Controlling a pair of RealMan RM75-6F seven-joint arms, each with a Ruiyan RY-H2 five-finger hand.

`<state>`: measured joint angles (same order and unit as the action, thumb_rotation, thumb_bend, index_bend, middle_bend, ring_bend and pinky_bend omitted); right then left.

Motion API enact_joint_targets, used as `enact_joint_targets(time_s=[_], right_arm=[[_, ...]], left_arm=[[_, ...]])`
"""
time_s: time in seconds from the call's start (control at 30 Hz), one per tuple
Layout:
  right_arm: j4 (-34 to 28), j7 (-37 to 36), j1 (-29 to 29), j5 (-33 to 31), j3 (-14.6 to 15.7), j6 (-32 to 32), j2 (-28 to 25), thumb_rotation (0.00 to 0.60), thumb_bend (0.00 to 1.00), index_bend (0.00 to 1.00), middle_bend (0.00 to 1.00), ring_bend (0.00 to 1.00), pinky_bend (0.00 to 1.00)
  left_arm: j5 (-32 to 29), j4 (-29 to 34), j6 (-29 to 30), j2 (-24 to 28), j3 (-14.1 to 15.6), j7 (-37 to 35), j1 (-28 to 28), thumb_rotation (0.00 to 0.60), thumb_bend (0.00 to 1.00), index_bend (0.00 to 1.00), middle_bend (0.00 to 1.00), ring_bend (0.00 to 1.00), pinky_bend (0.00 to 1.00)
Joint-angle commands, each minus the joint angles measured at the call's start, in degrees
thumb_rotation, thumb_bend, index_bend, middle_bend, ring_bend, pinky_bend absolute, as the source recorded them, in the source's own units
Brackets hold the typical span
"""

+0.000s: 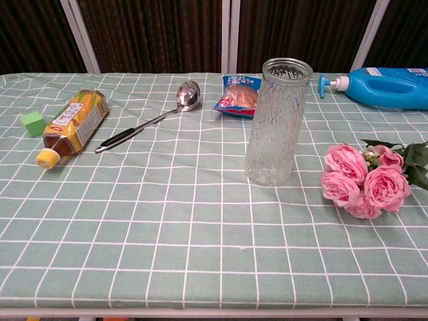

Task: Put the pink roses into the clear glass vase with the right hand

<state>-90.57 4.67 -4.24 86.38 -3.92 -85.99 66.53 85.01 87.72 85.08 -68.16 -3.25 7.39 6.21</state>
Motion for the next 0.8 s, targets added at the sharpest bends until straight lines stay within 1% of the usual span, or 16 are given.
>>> enact_joint_targets(time_s=[0.03,0.27,0.4,0.57,0.67,0.73,0.8], right_arm=[[-0.05,0.14,-0.13,0.04,-0.09,0.1,-0.09,0.6,0.06,0.0,0.0,0.0,0.0],[-0.26,-0.22,-0.59,0.19,0.25,1.26,-0.21,0.6,0.06,0.0,0.0,0.0,0.0],[-0.29,-0.74,-1.42,-0.05,0.36,3.03,-0.16,0.6,0.07,0.0,0.0,0.0,0.0],[-1.66,-1.74,-3.73,-1.9,0.98,9.43,-1.76,0.6,0.08,0.0,0.0,0.0,0.0],[-1.2,0.52,-5.84,-2.72,0.54,12.72,-2.23,0.6,0.08,0.0,0.0,0.0,0.0],[-0.75,2.04,-7.81,-1.97,0.09,14.55,-2.27,0.6,0.08,0.0,0.0,0.0,0.0],[0.67,1.96,-10.28,-0.51,-0.48,16.59,-2.01,0.6,0.07,0.0,0.0,0.0,0.0]], left_arm=[[-0.2,-0.06,-0.01,-0.07,-0.05,-0.17,-0.03,0.6,0.0,0.05,0.0,0.0,0.03],[-0.01,0.24,0.06,0.09,0.12,0.08,-0.05,0.6,0.0,0.05,0.0,0.0,0.03],[-0.11,0.55,-0.56,0.41,0.0,0.17,0.36,0.6,0.0,0.05,0.0,0.0,0.03],[-0.33,0.95,-1.08,0.52,0.27,0.91,0.43,0.6,0.0,0.05,0.0,0.0,0.03],[-1.12,0.85,-1.87,0.46,0.23,1.44,0.6,0.6,0.0,0.05,0.0,0.0,0.03],[-1.46,0.87,-2.1,0.31,0.05,1.27,0.74,0.6,0.0,0.05,0.0,0.0,0.02],[-1.41,0.65,-2.17,0.18,-0.07,1.23,0.94,0.6,0.0,0.05,0.0,0.0,0.02]])
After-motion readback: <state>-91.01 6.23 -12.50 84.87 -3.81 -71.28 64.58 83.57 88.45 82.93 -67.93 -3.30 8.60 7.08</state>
